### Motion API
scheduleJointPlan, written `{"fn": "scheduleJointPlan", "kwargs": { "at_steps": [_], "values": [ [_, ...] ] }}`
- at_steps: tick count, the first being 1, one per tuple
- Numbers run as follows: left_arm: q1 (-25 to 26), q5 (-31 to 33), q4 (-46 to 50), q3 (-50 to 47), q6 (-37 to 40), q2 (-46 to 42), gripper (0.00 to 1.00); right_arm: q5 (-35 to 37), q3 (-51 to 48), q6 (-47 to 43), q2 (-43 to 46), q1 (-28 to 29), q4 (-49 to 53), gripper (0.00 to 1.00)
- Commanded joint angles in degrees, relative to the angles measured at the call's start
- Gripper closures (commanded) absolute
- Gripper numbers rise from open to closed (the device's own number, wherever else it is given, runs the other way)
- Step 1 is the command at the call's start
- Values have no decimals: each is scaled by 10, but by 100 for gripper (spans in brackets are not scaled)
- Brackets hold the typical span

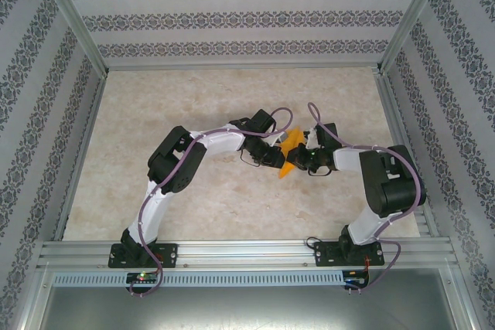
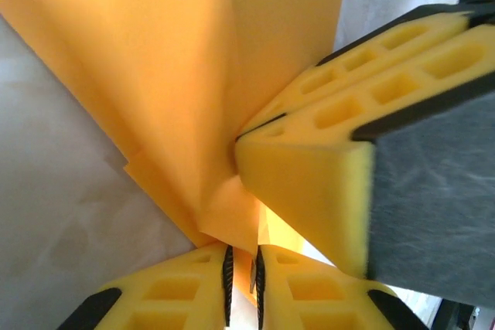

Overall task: Fold a paper plane with a square sheet of paper (pick it up from the middle)
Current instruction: Fourth fold the wing at the center of the table.

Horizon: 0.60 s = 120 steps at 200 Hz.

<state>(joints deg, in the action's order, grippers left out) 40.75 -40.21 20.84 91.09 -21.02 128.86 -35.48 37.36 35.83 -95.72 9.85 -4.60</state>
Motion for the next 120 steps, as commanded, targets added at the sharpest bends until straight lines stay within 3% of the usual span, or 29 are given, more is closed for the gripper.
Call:
{"fn": "scheduleJointPlan", "kwargs": {
  "at_steps": [1, 69, 120],
  "values": [
    [4, -24, -20, 1, -4, -5, 79, -3, -9, -20, -23, -1, 28, 91],
    [-1, -9, -7, 13, -7, -21, 72, 52, -5, -64, -3, -1, 102, 92],
    [-2, -14, 6, 32, -8, -8, 76, 51, -8, -61, -3, -1, 98, 93]
  ]
}}
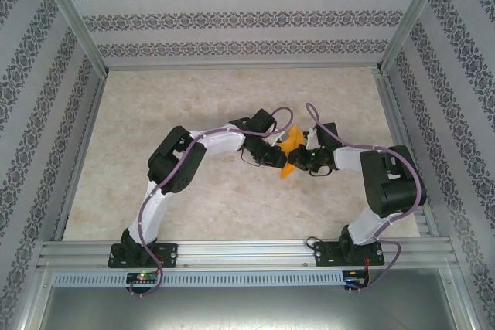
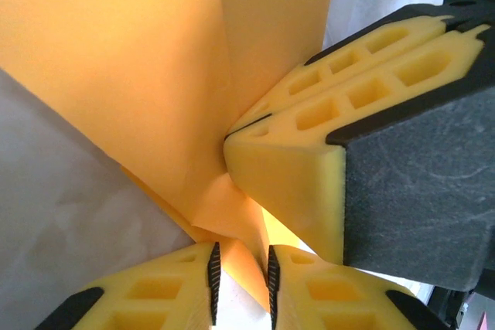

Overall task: Fold a paper plane with a square sheet of paper (pick it up from the middle)
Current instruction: Fourth fold the wing at the center of the table.

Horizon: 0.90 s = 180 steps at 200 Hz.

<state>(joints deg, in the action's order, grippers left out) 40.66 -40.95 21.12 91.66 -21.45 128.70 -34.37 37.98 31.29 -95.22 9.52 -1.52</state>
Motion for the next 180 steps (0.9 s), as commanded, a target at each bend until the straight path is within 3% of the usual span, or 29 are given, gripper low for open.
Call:
{"fn": "scheduleJointPlan", "kwargs": {
  "at_steps": [1, 85, 180],
  "values": [
    [-2, -7, 4, 26, -4, -6, 76, 40, -14, -16, -8, 2, 68, 93],
    [3, -4, 29, 38, 7, 17, 92, 34, -17, -9, -4, 2, 61, 93],
    [12, -4, 31, 31, 8, 36, 94, 22, -18, -3, 18, 3, 60, 93]
  ]
}}
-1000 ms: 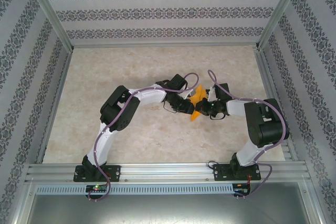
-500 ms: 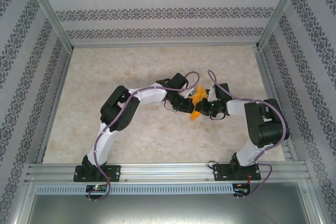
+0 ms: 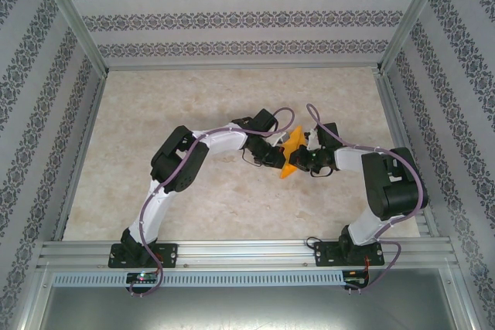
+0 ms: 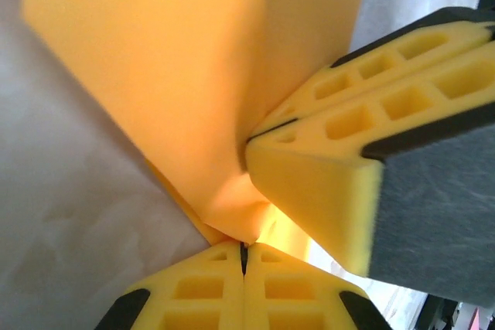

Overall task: Fold a paper plane with a square sheet of paper (pick it up from the middle)
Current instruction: Fourth fold the wing at the center of the table.

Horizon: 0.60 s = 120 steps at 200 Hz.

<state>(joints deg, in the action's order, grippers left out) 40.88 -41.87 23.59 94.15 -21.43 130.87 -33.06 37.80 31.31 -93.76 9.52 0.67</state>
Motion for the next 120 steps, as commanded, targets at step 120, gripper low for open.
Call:
{"fn": "scheduleJointPlan", "kwargs": {
  "at_steps": [120],
  "values": [
    [25, 40, 46, 10, 56, 28, 94, -15, -19, 43, 59, 2, 10, 89]
  ]
}}
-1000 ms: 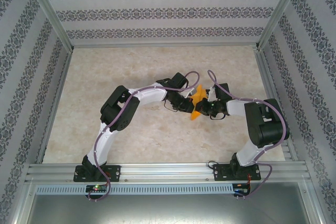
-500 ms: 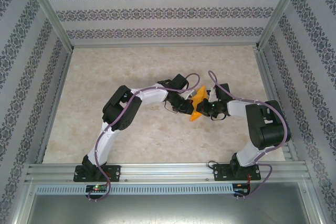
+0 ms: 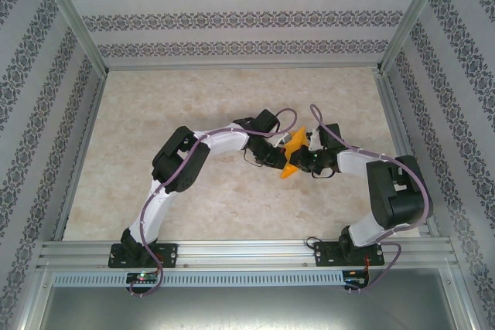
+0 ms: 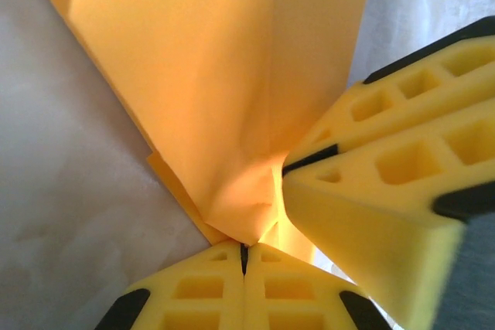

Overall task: Fold a paper plane with a square sheet of paper (pick it up from the middle)
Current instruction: Fourth fold the wing at the center of the table.

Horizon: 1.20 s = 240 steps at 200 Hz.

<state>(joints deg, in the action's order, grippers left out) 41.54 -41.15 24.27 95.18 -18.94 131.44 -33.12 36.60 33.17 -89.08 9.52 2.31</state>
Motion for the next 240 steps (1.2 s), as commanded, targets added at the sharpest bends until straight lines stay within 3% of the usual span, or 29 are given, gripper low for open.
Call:
{"fn": "scheduleJointPlan", "kwargs": {
  "at_steps": [1, 107, 240],
  "values": [
    [19, 33, 39, -1, 32, 23, 94, -15, -7, 25, 12, 2, -7, 89],
    [32, 50, 46, -11, 72, 15, 93, -24, 6, 103, -55, -20, -110, 94],
    [46, 51, 71, -17, 92, 8, 89, 72, 26, 84, -87, -36, -45, 95]
  ]
}}
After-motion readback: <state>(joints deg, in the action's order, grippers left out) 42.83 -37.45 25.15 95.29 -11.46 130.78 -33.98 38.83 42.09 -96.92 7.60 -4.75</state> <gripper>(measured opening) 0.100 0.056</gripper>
